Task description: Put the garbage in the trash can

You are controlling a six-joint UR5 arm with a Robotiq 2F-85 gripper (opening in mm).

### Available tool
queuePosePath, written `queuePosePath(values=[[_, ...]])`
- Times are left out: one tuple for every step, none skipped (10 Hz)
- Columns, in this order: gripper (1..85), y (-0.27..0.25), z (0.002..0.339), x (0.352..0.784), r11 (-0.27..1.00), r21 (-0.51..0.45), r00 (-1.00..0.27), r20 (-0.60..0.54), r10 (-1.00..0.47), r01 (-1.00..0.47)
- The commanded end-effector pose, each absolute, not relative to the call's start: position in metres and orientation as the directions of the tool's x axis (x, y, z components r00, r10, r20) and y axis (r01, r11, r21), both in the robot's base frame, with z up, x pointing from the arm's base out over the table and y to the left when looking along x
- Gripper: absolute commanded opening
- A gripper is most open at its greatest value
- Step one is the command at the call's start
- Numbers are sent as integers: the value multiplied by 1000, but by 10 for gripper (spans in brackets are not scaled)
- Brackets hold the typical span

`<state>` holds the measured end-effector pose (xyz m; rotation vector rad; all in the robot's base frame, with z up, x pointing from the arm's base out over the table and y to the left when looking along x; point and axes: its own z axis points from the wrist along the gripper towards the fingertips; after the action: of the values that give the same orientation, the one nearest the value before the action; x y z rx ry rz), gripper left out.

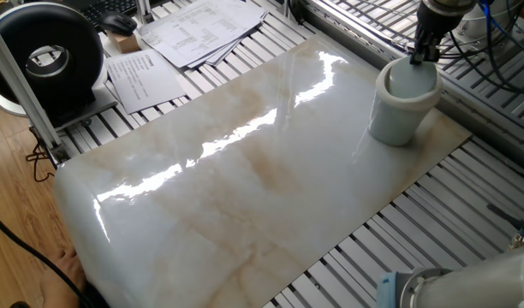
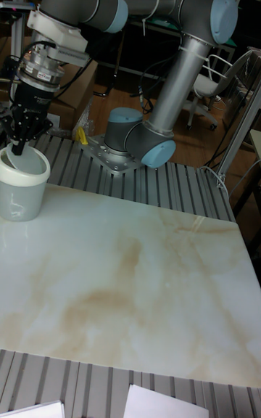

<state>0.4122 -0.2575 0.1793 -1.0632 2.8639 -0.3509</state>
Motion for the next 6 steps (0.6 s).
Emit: queuePosePath(values=[[17, -262, 169, 417, 734, -249, -757, -4, -653, -632], [17, -267, 159, 416, 730, -253, -752, -16, -659, -635], [17, -270, 153, 412, 729, -247, -748, -22, -663, -638], [17, -270, 152, 408, 730, -238, -747, -24, -664, -641], [17, -267, 154, 407, 733, -228, -749, -25, -662, -641], [17, -264, 162, 406, 736, -224, -754, -12, -657, -638]])
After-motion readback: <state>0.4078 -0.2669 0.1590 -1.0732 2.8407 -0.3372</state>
